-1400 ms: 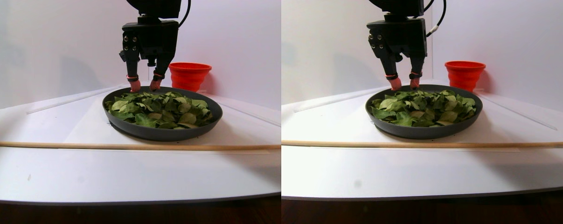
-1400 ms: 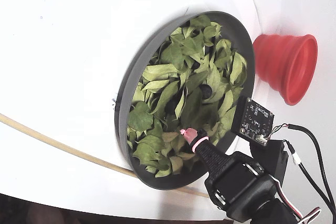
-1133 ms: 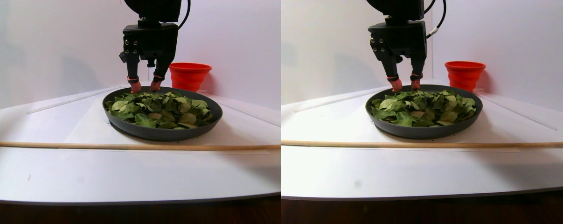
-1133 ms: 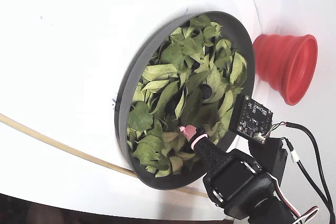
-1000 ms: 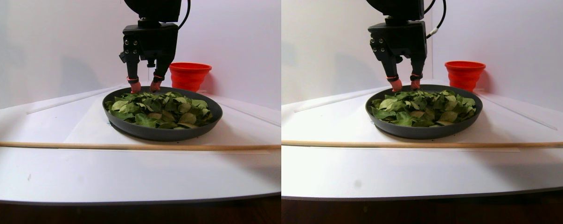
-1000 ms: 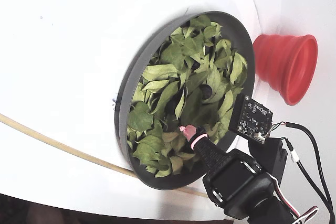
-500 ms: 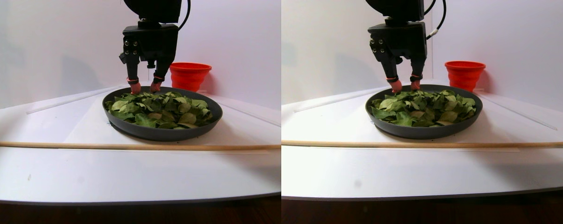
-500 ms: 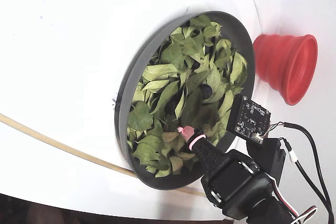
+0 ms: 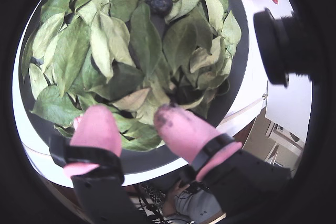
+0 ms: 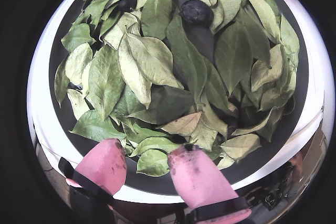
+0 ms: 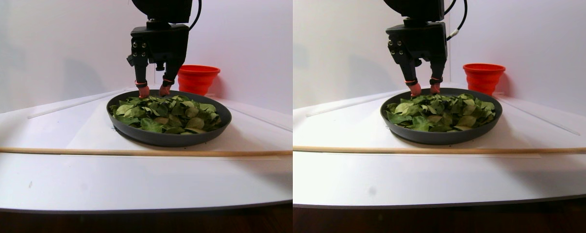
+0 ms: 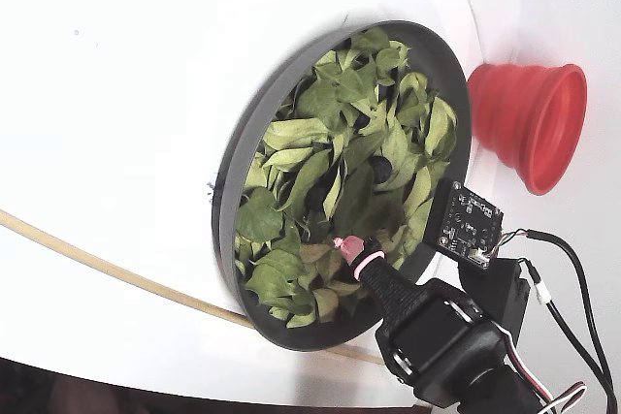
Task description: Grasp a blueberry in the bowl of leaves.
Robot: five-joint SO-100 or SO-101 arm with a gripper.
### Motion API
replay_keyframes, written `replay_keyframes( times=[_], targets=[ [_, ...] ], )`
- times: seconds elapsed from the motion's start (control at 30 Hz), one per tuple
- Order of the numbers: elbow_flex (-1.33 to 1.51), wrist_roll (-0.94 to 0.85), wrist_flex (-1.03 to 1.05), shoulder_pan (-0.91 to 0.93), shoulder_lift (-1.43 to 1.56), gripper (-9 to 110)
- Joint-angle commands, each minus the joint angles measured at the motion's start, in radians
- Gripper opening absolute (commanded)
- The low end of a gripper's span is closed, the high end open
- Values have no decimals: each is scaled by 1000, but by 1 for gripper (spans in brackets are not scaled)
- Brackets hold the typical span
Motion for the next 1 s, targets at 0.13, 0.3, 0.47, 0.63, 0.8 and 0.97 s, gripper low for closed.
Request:
replay_keyframes(
  times=[0.13, 0.3, 0.47, 0.63, 0.8, 0.97],
  targets=[
    [-66, -12, -11, 21, 0, 15],
    [-86, -18, -11, 25, -9, 15],
    [-103, -32, -29, 32, -28, 15],
    [-118, -37, -38, 40, -43, 15],
    [-137, -44, -49, 49, -61, 15],
    [-156, -49, -52, 54, -75, 15]
  ],
)
